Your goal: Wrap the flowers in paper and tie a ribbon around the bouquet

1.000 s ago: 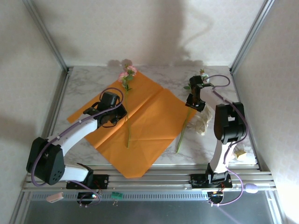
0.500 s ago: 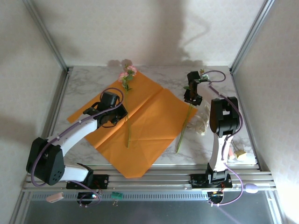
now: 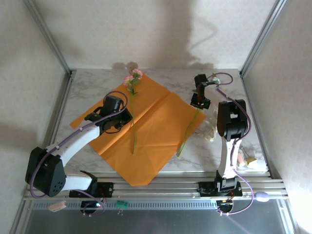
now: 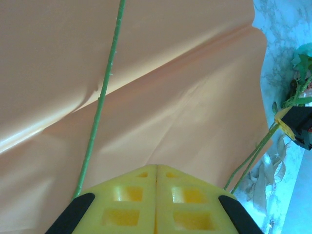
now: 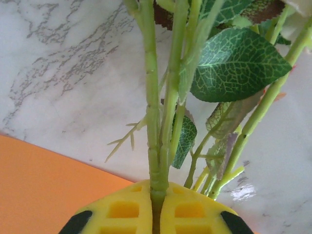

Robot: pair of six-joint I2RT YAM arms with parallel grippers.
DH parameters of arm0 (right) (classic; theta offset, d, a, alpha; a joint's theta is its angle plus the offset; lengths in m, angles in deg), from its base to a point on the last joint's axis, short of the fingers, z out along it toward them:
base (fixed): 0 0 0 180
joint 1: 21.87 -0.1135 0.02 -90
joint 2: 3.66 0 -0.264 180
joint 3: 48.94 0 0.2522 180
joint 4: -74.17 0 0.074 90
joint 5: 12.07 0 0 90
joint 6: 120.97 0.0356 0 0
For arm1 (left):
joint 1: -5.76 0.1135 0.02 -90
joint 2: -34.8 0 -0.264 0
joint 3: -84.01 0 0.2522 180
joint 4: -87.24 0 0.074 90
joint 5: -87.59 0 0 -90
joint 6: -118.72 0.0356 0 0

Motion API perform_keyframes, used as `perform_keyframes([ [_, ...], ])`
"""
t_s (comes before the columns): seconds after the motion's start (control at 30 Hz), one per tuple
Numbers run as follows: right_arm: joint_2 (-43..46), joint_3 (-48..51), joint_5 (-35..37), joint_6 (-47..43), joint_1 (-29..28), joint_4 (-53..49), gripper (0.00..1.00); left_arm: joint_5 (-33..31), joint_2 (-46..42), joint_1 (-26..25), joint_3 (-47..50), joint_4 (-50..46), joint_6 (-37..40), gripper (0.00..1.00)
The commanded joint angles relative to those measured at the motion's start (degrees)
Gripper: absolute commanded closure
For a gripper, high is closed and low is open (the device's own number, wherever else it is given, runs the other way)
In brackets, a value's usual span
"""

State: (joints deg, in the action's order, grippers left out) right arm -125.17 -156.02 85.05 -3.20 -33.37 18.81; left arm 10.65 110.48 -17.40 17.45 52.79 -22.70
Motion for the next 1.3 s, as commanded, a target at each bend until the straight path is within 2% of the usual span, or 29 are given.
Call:
perform_keyframes([
  [0.0, 2.7, 0.5, 3.0, -2.0, -0.4, -0.1, 1.00, 0.1, -1.4, 0.4, -2.2, -1.7, 1.0, 0.97],
  [0.33, 13.5, -1.4, 5.8, -3.2, -7.5, 0.4, 1.00, -3.6, -3.5, 2.9, -1.9, -5.6, 1.3, 0.98],
  [0.5, 14.1, -4.0, -1.5, -1.8, -13.4, 4.8, 1.00, -5.2, -5.1, 5.0, -0.2, -6.9, 1.0, 0.98],
  [0.6, 10.2, -9.3, -7.9, -2.0, -17.6, 8.3, 1.00, -4.7, -5.8, 5.8, 1.6, -6.4, 0.3, 0.98],
  [0.73, 0.6, -21.1, -16.3, -1.6, -21.4, 9.1, 1.00, -3.7, -6.8, 5.9, 3.8, -5.8, -0.6, 0.98],
  [0.87, -8.2, -30.3, -19.3, 1.6, -22.4, 9.6, 1.00, -2.8, -7.8, 6.0, 5.0, -5.2, -1.0, 0.98],
  [1.07, -18.7, -38.6, -24.4, 6.3, -22.4, 14.0, 1.00, -0.3, -8.2, 5.8, 6.1, -3.2, -1.6, 0.98],
  [1.17, -24.8, -45.6, -26.0, 7.0, -22.4, 11.3, 1.00, 0.3, -8.0, 5.5, 6.4, -3.0, -1.8, 0.98],
  [1.27, -27.8, -48.4, -26.4, 7.4, -22.5, 9.8, 1.00, 0.5, -7.9, 5.2, 6.2, -2.9, -1.8, 0.98],
])
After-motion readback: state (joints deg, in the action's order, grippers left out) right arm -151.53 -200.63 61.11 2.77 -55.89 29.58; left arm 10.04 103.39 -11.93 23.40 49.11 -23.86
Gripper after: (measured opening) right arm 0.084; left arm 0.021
